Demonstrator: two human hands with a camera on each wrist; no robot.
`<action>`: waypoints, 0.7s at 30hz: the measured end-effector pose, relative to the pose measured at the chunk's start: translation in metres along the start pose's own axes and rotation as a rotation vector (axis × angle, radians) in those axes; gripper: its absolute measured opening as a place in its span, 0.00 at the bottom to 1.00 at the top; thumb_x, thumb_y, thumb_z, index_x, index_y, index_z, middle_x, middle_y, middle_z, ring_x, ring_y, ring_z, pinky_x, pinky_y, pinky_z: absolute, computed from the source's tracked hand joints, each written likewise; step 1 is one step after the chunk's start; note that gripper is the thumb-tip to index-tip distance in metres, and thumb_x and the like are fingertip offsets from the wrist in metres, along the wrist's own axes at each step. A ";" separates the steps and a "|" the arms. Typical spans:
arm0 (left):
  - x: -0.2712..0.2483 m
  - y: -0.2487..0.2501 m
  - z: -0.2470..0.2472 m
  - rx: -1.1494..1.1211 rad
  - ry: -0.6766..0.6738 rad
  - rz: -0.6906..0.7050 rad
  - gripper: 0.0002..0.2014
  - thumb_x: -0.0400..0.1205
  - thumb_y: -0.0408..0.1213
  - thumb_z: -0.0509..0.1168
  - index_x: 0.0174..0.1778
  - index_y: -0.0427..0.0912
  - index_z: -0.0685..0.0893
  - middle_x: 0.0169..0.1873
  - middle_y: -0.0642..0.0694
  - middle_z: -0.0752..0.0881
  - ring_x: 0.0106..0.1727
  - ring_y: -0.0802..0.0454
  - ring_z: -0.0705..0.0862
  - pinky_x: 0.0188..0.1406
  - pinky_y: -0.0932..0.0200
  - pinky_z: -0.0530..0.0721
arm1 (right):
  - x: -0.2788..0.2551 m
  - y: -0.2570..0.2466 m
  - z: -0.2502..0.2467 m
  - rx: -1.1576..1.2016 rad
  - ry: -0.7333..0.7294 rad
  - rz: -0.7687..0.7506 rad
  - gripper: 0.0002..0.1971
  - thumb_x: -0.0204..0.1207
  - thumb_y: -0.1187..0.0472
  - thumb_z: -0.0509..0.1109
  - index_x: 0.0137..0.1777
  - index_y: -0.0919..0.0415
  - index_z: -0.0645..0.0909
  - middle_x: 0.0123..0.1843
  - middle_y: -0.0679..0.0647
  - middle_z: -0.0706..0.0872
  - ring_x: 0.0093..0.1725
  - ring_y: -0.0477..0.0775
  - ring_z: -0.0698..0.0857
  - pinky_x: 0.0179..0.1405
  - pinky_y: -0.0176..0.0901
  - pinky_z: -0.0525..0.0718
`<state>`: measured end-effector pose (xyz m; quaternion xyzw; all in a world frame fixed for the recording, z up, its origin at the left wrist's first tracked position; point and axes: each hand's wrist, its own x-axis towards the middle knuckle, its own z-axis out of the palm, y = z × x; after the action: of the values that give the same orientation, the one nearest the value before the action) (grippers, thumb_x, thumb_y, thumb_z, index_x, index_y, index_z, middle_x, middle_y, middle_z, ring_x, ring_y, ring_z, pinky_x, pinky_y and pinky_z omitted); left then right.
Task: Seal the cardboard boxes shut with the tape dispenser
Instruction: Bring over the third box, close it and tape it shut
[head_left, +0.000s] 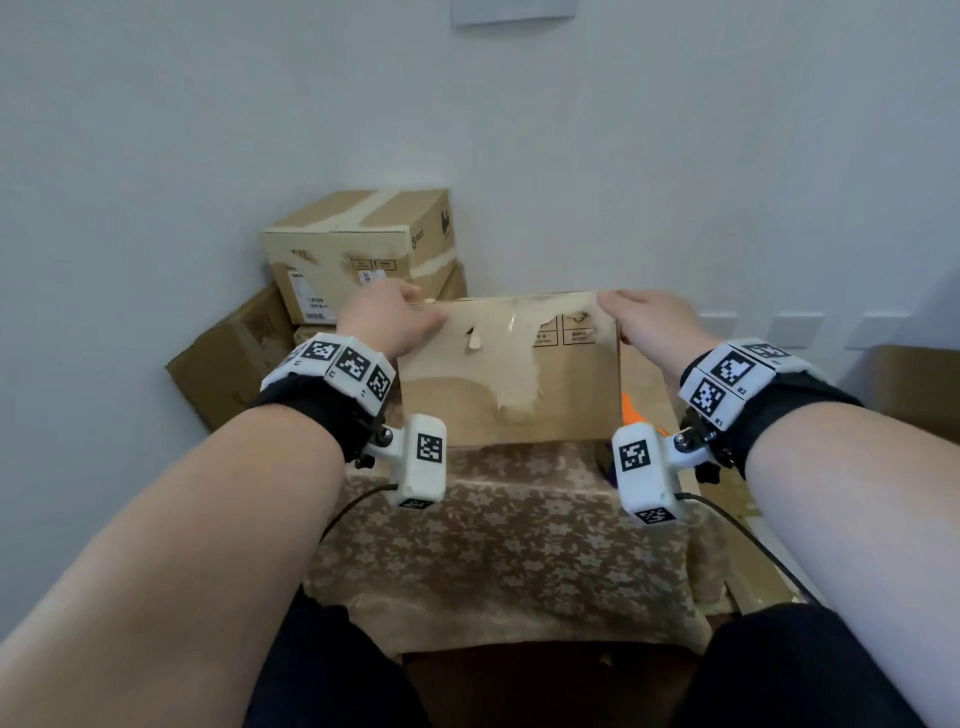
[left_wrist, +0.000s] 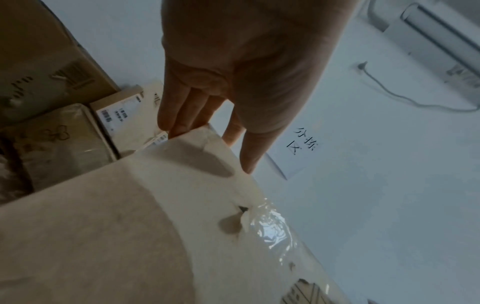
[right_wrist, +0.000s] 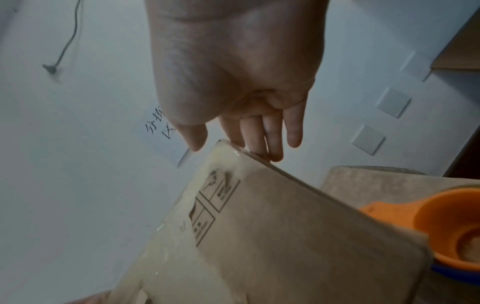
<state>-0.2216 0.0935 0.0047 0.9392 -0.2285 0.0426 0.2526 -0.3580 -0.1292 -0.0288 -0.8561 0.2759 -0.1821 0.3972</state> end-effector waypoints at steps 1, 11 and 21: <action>-0.002 0.003 -0.005 -0.014 0.010 0.010 0.27 0.80 0.51 0.66 0.73 0.44 0.77 0.71 0.46 0.79 0.68 0.46 0.79 0.65 0.53 0.76 | -0.001 -0.004 -0.005 0.002 0.019 -0.017 0.18 0.83 0.48 0.58 0.43 0.59 0.83 0.43 0.56 0.85 0.54 0.61 0.82 0.52 0.46 0.75; -0.033 0.018 -0.031 0.031 0.058 0.056 0.20 0.78 0.40 0.69 0.67 0.43 0.83 0.62 0.46 0.85 0.52 0.50 0.84 0.51 0.59 0.80 | -0.022 -0.035 -0.032 0.089 0.033 -0.097 0.30 0.77 0.52 0.71 0.78 0.56 0.69 0.73 0.53 0.78 0.72 0.54 0.76 0.67 0.43 0.71; -0.046 0.008 -0.047 -0.136 0.012 0.033 0.15 0.76 0.34 0.71 0.59 0.42 0.87 0.46 0.47 0.89 0.40 0.48 0.89 0.48 0.50 0.89 | -0.012 -0.052 -0.032 0.125 0.004 -0.148 0.43 0.69 0.56 0.79 0.83 0.53 0.62 0.79 0.50 0.71 0.78 0.53 0.70 0.78 0.54 0.68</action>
<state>-0.2645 0.1293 0.0406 0.9158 -0.2446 0.0366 0.3166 -0.3673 -0.1130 0.0304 -0.8475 0.2006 -0.2294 0.4346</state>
